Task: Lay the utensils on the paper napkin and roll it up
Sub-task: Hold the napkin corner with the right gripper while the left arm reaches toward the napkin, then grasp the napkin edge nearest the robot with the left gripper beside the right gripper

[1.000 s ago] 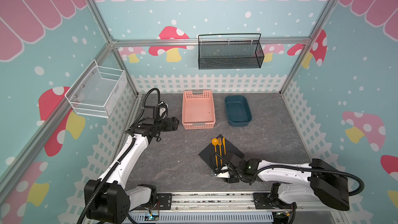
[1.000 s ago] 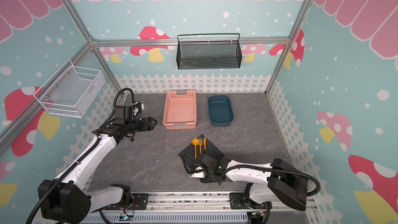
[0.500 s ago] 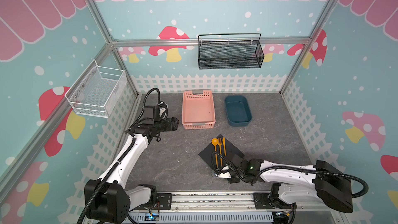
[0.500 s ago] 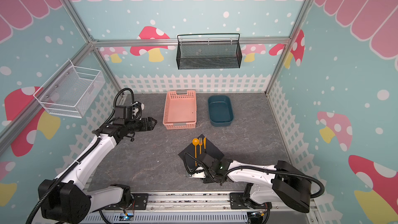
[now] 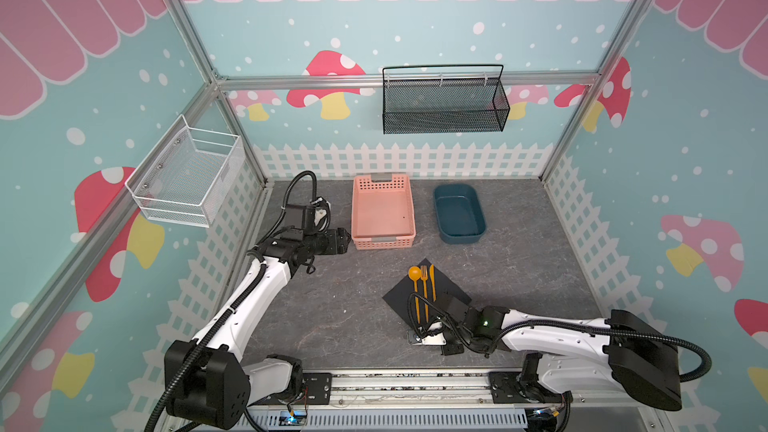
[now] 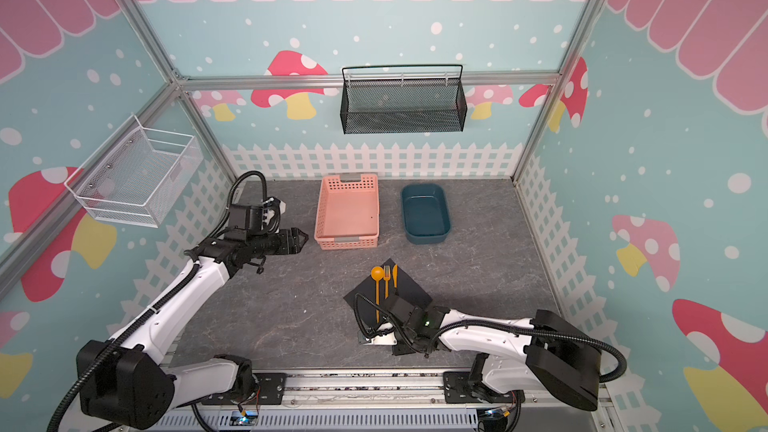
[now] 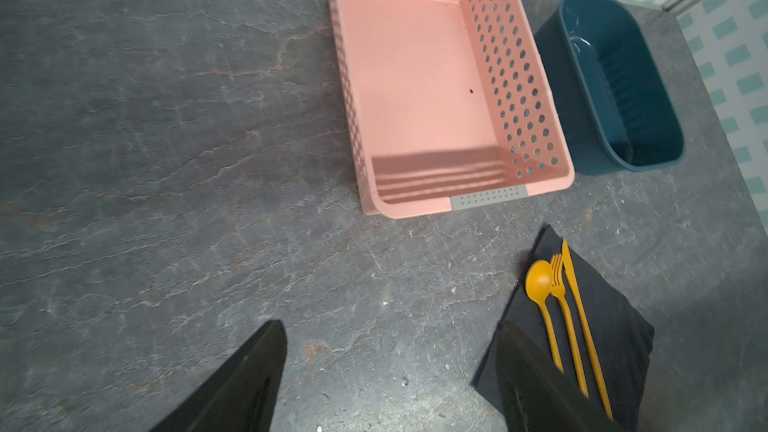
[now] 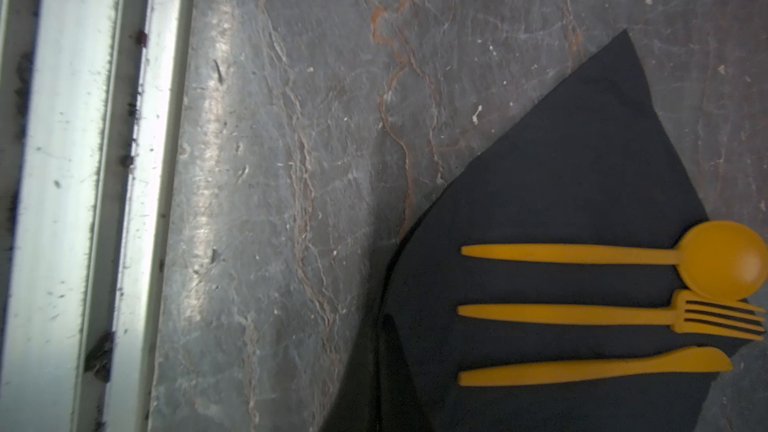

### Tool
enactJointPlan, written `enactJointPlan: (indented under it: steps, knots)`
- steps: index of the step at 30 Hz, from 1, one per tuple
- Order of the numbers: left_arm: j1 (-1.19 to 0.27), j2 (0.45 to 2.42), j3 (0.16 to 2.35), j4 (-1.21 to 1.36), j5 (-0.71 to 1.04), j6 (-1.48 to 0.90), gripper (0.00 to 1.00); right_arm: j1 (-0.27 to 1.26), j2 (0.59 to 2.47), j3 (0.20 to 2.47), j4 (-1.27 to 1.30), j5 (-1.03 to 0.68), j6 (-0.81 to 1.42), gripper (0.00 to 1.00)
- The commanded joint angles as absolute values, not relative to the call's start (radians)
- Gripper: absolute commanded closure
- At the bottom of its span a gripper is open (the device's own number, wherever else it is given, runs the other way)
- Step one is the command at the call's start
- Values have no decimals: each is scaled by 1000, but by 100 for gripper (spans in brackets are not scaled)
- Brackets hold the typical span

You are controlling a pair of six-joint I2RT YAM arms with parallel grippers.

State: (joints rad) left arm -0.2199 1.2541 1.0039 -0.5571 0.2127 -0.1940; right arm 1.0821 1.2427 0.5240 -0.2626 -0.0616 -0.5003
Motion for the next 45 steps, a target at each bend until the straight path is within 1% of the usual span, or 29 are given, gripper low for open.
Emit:
enactJointPlan:
  steps: [1,4,9,15,27,33,37,45]
  knots:
    - [-293,1264,1017,-563,243,-224,26,1091,1254,558,-270,-81,-537,100]
    - [-358,1271,1001,-541,256,-270,32,1090,1262,572,-273,-66,-549,100]
    - [-442,1288,949,-499,265,-333,44,1086,1263,594,-271,-35,-581,100]
    - [-498,1280,848,-449,292,-405,57,1060,1279,625,-270,-23,-620,100]
    - [-631,1219,614,-289,409,-594,75,1003,1319,662,-263,-47,-664,100]
    - [-701,1250,550,-208,455,-649,80,976,1317,668,-260,-55,-666,100]
    - [-732,1270,530,-170,475,-672,82,954,1312,658,-237,-69,-661,100]
    - [-780,1346,466,66,576,-794,85,927,1324,651,-218,-84,-652,100]
